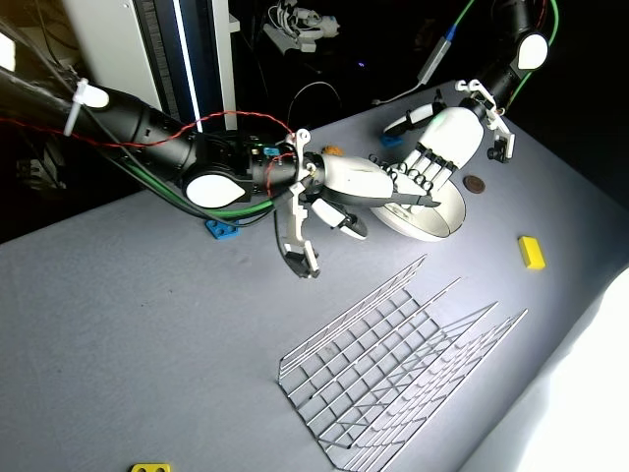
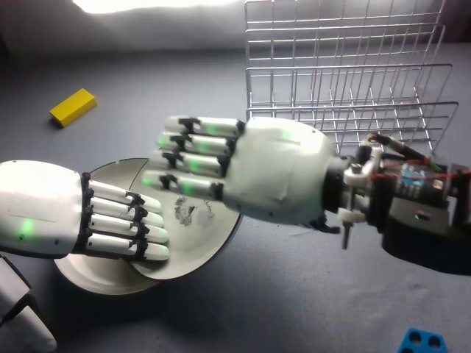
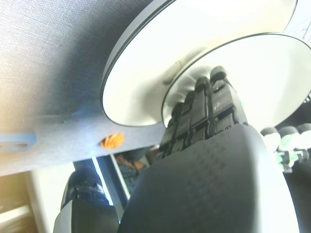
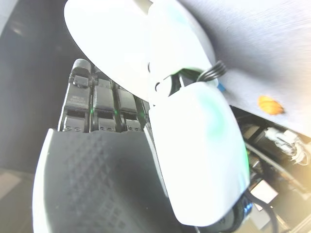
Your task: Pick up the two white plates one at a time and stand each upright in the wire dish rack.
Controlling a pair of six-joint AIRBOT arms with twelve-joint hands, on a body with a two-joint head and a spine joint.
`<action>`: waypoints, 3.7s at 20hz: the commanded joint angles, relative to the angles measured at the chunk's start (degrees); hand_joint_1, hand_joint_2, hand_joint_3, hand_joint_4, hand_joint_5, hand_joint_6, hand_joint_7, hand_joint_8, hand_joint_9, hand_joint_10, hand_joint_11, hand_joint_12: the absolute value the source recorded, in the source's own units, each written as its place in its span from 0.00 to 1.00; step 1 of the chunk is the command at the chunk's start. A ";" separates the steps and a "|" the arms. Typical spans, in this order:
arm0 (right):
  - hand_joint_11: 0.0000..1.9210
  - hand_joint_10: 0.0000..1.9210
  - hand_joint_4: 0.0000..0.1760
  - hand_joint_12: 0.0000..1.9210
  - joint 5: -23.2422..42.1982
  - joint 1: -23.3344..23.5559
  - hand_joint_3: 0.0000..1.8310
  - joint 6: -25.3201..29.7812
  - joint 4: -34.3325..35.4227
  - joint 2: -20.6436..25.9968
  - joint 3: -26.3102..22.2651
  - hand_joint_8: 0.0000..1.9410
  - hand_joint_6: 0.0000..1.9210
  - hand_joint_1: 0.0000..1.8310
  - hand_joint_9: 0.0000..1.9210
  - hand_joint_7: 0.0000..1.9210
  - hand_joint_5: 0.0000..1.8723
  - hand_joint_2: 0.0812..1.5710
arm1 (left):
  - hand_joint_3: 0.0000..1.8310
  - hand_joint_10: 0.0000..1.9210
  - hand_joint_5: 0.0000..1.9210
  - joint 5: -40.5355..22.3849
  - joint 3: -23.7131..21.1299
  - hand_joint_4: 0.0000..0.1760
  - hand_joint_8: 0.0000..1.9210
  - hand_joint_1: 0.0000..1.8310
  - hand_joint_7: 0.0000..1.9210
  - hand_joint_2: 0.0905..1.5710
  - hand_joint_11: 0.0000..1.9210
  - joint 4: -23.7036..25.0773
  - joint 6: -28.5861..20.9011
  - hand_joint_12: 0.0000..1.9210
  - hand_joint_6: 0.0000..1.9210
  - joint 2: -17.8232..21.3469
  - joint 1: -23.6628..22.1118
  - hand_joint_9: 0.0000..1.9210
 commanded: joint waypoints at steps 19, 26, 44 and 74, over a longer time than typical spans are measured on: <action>0.17 0.02 0.00 0.88 5.26 -1.35 0.00 -0.27 3.67 -4.99 3.05 0.01 0.01 0.98 0.19 0.17 0.18 0.77 | 0.01 0.00 0.00 -0.93 0.91 0.00 0.00 0.00 0.00 0.61 0.00 -0.39 0.23 0.00 0.00 -0.88 0.64 0.00; 0.47 0.60 0.00 0.76 5.26 -2.23 0.00 -0.27 3.87 -5.88 3.62 0.47 0.59 0.82 0.42 0.48 0.45 0.70 | 0.01 0.00 0.00 -0.93 0.81 0.00 0.00 0.00 0.00 0.63 0.00 -0.76 0.19 0.00 0.00 -0.92 1.08 0.00; 0.50 0.49 0.00 0.72 3.52 1.76 0.00 3.20 6.38 -4.75 3.17 0.40 0.52 0.82 0.51 0.53 0.48 0.67 | 0.01 0.00 0.00 -2.38 -2.92 0.00 0.00 0.00 0.00 0.64 0.00 -4.53 -4.75 0.00 0.00 6.52 -6.23 0.00; 0.48 0.48 0.00 0.72 -17.24 22.53 0.00 38.30 7.93 6.97 -9.99 0.40 0.51 0.82 0.52 0.54 0.50 0.67 | 0.00 0.00 0.02 -2.33 -4.10 0.00 0.00 0.00 0.03 0.62 0.00 -4.58 -9.55 0.00 0.00 17.39 -8.82 0.02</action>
